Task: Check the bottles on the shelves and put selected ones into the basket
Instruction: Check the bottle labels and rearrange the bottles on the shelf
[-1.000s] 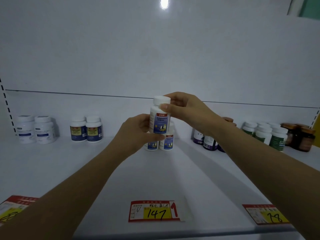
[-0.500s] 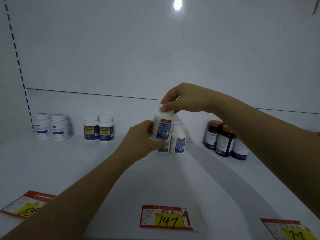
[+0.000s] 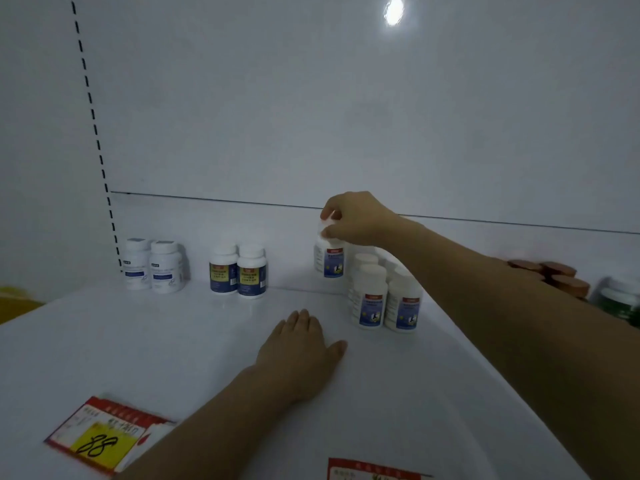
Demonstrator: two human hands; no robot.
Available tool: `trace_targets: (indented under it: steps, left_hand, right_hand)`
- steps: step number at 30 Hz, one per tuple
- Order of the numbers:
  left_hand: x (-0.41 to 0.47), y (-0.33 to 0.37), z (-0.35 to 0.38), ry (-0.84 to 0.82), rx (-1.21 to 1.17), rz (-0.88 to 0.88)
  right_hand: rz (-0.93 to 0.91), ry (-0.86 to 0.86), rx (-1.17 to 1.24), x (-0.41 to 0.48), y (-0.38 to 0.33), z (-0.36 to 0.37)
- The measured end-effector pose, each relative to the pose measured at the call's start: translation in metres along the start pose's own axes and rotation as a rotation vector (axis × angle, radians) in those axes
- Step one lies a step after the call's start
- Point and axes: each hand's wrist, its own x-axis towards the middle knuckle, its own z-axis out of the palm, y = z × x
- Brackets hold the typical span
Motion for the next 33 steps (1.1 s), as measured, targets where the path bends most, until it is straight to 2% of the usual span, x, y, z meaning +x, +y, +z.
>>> trace_targets:
  steps: [5,17,21,26,33]
  left_hand:
    - [0.000,-0.001,0.003,-0.007,0.032,0.001]
    - [0.000,0.001,0.002,-0.057,0.039,-0.012]
    - [0.000,0.001,0.002,-0.057,0.036,-0.008]
    - [0.000,0.000,0.002,-0.063,0.028,-0.004]
    - [-0.002,0.000,0.001,-0.061,0.030,-0.002]
  right_hand:
    - [0.053,-0.021,-0.022,0.008,0.017,0.026]
    - [0.000,-0.053,-0.164,-0.002,0.023,0.043]
    - [0.086,-0.051,-0.202,-0.002,0.028,0.028]
    - [0.197,-0.192,-0.293,-0.007,0.035,0.018]
    - [0.220,-0.179,-0.306,-0.002,0.035,0.027]
